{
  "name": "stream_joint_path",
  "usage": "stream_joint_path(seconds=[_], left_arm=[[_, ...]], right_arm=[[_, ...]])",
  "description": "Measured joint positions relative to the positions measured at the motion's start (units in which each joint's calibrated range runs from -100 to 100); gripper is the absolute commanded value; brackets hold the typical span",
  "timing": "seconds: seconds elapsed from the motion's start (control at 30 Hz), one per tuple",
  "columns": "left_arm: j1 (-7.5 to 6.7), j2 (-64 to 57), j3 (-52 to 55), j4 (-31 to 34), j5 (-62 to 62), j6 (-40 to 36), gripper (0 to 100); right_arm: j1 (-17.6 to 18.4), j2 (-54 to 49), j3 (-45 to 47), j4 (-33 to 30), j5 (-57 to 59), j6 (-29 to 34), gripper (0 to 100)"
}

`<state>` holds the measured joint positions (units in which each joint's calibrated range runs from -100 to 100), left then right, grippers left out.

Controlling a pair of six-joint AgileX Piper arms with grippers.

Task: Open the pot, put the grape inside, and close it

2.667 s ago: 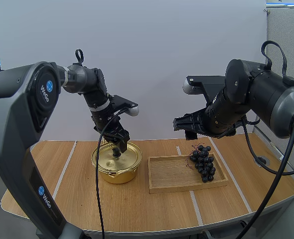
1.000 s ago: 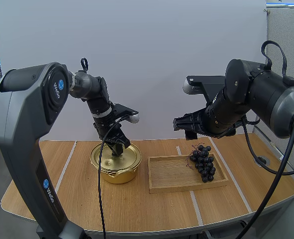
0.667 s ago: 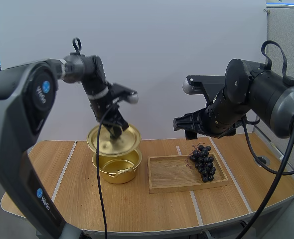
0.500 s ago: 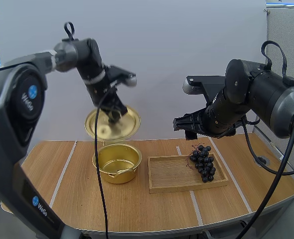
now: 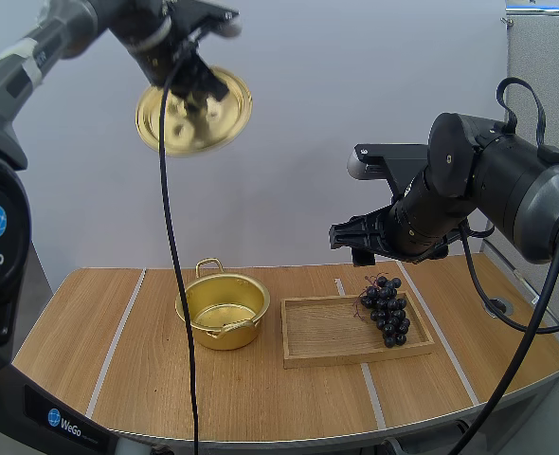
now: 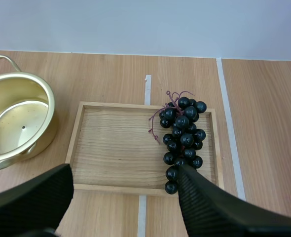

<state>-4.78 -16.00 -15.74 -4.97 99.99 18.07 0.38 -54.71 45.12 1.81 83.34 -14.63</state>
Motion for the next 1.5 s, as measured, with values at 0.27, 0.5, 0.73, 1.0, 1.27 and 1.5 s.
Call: stream_joint_path(seconds=[0.27, 0.5, 0.73, 1.0, 1.27, 1.5], left_arm=[[0.00, -1.34, -18.10, 5.57, -2.18, -4.99, 0], [0.00, -1.34, -23.79, 5.81, -8.06, -5.21, 0], [0.00, -1.34, -24.57, 5.92, -14.44, -5.21, 0], [0.00, -1.34, -24.57, 5.92, -15.24, -5.30, 0], [0.00, -1.34, -24.57, 6.02, -15.30, -5.30, 0], [0.00, -1.34, -24.57, 6.02, -15.30, -5.30, 0]], right_arm=[[0.00, 0.00, 0.00, 0.00, -0.06, 0.00, 100], [0.00, 0.00, 0.00, -1.81, -0.06, 0.30, 100], [-2.39, 2.76, 0.00, -6.65, -0.84, 3.22, 100], [-4.72, 16.48, 0.00, -6.93, -11.46, 2.89, 100], [-7.16, 30.58, -4.47, -5.53, -19.28, -2.44, 100], [-8.47, 38.68, -9.34, -1.81, -19.83, -7.65, 100]])
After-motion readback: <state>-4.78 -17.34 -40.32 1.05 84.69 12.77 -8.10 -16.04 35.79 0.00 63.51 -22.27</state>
